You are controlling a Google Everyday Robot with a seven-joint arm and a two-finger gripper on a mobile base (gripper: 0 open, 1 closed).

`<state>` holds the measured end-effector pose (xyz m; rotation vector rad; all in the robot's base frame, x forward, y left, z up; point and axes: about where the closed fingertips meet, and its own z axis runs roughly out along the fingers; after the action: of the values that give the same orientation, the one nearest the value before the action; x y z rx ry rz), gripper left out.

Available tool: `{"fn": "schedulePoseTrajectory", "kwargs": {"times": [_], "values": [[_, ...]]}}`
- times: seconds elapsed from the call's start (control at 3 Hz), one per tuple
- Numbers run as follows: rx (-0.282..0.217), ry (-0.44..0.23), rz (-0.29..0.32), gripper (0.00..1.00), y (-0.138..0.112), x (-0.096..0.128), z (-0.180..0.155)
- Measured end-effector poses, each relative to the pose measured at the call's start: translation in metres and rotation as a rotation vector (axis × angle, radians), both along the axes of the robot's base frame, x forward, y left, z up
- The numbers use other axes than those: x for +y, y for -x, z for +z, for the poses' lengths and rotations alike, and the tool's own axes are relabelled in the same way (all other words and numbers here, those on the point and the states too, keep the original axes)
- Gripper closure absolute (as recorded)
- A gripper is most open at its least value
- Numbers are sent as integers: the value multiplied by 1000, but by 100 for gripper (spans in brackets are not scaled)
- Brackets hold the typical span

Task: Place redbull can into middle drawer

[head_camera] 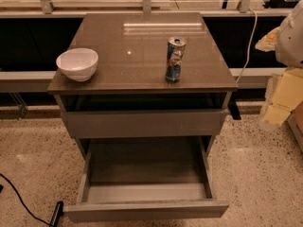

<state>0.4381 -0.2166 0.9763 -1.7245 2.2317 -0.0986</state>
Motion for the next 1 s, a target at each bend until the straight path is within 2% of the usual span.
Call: {"fn": "schedulePoseTrajectory", "kwargs": {"times": [0.33, 0.67, 1.0], "values": [[0, 0, 0, 0, 0, 0, 0], [-69, -50, 29, 0, -38, 10, 7], [-152, -165, 37, 0, -88, 25, 13]]}}
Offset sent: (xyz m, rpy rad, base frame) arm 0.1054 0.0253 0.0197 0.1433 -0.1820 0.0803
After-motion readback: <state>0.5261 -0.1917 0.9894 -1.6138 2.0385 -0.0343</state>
